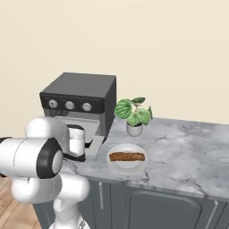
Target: Pull the toaster oven rack outwards. Pick up the baguette from the plate and place it on the toaster oven rack. Close the toaster oven door fully and set the temperature to the lowest setting.
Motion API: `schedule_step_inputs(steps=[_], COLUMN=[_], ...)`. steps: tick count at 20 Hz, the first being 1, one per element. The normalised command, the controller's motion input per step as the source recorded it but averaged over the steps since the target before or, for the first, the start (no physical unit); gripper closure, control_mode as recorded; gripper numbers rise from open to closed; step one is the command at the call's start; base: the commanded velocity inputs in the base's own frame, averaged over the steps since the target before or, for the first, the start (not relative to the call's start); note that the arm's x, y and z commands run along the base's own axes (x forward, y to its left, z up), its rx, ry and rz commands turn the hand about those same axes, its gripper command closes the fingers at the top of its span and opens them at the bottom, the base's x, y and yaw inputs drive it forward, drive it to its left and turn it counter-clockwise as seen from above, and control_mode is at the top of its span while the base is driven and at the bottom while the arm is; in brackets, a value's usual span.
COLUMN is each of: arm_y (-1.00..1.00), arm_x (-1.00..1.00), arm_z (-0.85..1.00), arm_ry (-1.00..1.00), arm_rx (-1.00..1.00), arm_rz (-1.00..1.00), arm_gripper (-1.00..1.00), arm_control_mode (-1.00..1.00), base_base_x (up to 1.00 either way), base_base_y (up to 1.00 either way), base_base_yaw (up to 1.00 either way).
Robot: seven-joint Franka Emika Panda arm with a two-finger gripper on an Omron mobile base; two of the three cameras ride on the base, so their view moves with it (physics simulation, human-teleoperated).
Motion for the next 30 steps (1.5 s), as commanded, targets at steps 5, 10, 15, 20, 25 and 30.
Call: schedule_step_inputs(steps=[5, 10, 15, 20, 25, 30], arm_y=[0.34, 0.42, 0.42, 0.22, 0.06, 0.0], arm_x=[-1.0, -1.0, -1.0, -1.0, -1.0, -0.66], arm_z=[0.87, 0.86, 0.86, 0.99, 1.0, 1.0], arm_ry=[0.46, 0.46, 0.43, 0.39, 0.24, -0.05], arm_rx=[-0.3, -0.31, -0.31, -0.23, -0.17, -0.01], arm_rz=[0.0, 0.0, 0.0, 0.01, 0.0, -0.15], arm_gripper=[1.0, -1.0, -1.0, -1.0, -1.0, -1.0], arm_control_mode=[-1.0, -1.0, -1.0, -1.0, -1.0, -1.0], base_base_x=[0.0, 0.0, 0.0, 0.0, 0.0, 0.0], base_base_y=[0.0, 0.0, 0.0, 0.0, 0.0, 0.0], base_base_yaw=[0.0, 0.0, 0.0, 0.0, 0.0, 0.0])
